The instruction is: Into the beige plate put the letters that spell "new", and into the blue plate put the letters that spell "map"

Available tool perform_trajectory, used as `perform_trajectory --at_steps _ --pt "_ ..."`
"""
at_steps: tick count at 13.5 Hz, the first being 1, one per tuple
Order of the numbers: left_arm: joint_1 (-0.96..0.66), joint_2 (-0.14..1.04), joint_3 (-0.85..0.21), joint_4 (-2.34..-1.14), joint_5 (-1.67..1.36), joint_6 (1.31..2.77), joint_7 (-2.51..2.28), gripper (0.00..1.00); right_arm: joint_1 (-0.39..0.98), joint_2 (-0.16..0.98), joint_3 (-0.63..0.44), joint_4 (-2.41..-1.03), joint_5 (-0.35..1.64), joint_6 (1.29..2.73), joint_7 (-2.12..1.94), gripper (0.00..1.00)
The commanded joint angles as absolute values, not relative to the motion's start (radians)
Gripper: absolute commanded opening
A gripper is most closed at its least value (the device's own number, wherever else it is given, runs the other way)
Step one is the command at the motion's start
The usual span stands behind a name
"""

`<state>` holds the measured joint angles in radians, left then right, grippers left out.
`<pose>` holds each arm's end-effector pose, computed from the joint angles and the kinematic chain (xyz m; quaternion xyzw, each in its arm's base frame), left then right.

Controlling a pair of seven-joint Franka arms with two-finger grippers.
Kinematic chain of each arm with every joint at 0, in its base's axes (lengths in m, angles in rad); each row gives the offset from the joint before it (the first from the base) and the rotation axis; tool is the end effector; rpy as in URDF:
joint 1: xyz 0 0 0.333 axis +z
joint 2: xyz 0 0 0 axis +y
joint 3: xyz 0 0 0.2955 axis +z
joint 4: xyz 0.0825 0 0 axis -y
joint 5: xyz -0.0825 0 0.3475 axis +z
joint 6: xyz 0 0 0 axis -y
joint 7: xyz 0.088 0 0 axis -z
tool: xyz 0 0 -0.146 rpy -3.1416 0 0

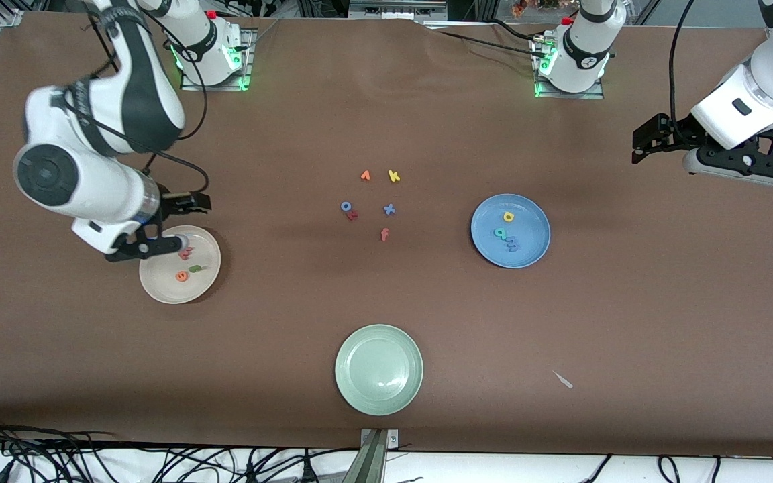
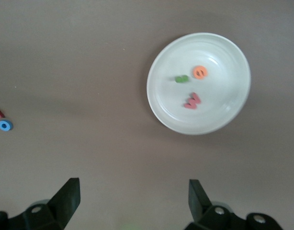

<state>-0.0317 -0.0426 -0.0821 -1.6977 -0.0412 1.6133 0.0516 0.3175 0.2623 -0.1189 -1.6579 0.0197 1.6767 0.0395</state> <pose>0.5009 -0.0638 0.5352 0.9963 -0.0812 -0.0215 0.0182 0.5488 0.1174 0.3935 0.9897 0.0768 -0.1189 0.0202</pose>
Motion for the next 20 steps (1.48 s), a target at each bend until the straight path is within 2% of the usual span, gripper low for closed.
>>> perform_trajectory --at_steps 1,5,10,20 --pt "-0.025 -0.022 -0.083 -1.648 -0.061 1.597 0.072 1.00 0.270 0.183 -0.052 -1.671 -0.046 1.618 0.098 1.00" --pt "-0.025 -0.015 -0.086 -1.643 -0.034 1.594 0.074 1.00 0.245 0.124 -0.037 -1.663 -0.074 1.566 0.091 1.00" --pt "-0.021 -0.014 -0.084 -1.641 -0.034 1.594 0.077 1.00 0.172 0.031 -0.040 -1.661 -0.057 1.566 0.083 1.00" --pt "-0.023 -0.014 -0.084 -1.641 -0.034 1.594 0.075 1.00 0.107 0.011 -0.038 -1.671 -0.017 1.555 0.035 1.00"
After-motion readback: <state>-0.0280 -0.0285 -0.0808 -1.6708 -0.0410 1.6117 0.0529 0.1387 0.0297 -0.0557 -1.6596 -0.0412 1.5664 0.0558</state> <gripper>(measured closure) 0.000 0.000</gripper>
